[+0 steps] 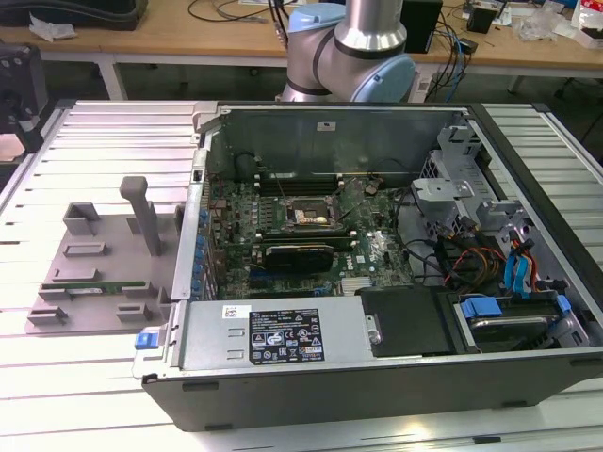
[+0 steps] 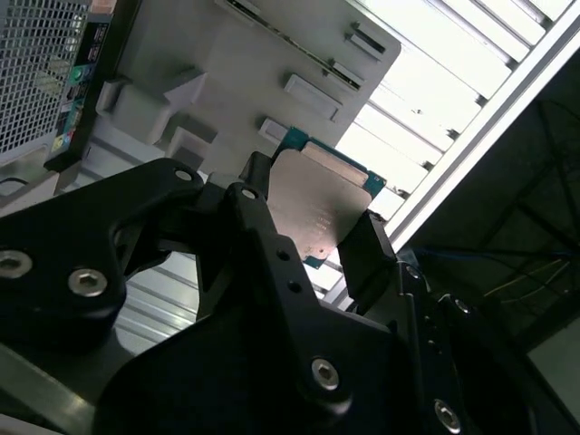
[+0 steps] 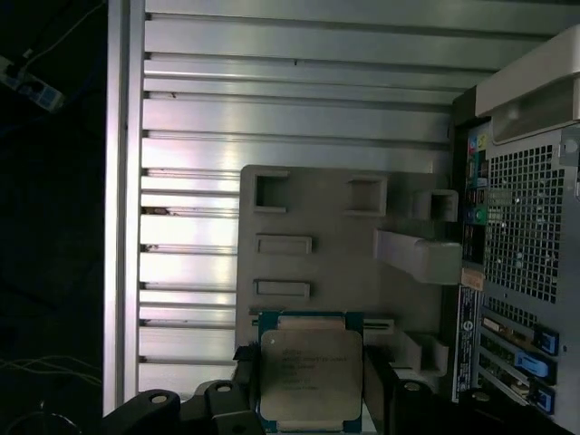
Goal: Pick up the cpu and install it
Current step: 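Pick up the cpu and move it towards the insertion slot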
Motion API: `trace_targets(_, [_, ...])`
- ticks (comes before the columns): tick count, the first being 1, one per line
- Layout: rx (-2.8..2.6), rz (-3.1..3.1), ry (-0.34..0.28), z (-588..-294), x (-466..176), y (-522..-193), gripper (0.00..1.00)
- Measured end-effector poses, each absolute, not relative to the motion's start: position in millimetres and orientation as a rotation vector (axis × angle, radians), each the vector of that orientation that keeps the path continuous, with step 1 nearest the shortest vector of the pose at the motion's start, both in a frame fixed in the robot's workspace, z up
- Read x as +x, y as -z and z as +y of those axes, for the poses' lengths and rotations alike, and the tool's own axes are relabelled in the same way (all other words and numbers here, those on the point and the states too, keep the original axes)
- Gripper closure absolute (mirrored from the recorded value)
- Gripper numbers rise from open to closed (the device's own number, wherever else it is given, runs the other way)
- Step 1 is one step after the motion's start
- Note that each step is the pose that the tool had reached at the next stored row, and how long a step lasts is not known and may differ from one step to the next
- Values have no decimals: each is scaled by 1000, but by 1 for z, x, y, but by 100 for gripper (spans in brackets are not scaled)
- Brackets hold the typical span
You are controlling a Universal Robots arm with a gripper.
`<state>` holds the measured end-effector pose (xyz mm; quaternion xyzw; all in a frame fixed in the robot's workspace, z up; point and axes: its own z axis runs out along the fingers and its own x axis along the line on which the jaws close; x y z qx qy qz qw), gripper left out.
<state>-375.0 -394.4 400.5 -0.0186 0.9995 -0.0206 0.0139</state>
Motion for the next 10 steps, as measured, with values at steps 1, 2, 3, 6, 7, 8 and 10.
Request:
trace_targets(1, [-58,3113,64,-394,-373,-400,45])
trace_targets(2, [-58,3113,64,-394,-370,-400,45])
trace_targets(3, [-58,3113,64,-394,-368,-400,45])
trace_targets(6, [-58,3113,64,-394,-359,-400,45])
trace_targets(7, [-58,3113,64,-394,-356,-400,45])
trace_targets(8, [-58,3113,64,-394,-352,-400,45])
trace_targets(10, [-58,3113,64,-394,-343,-400,45])
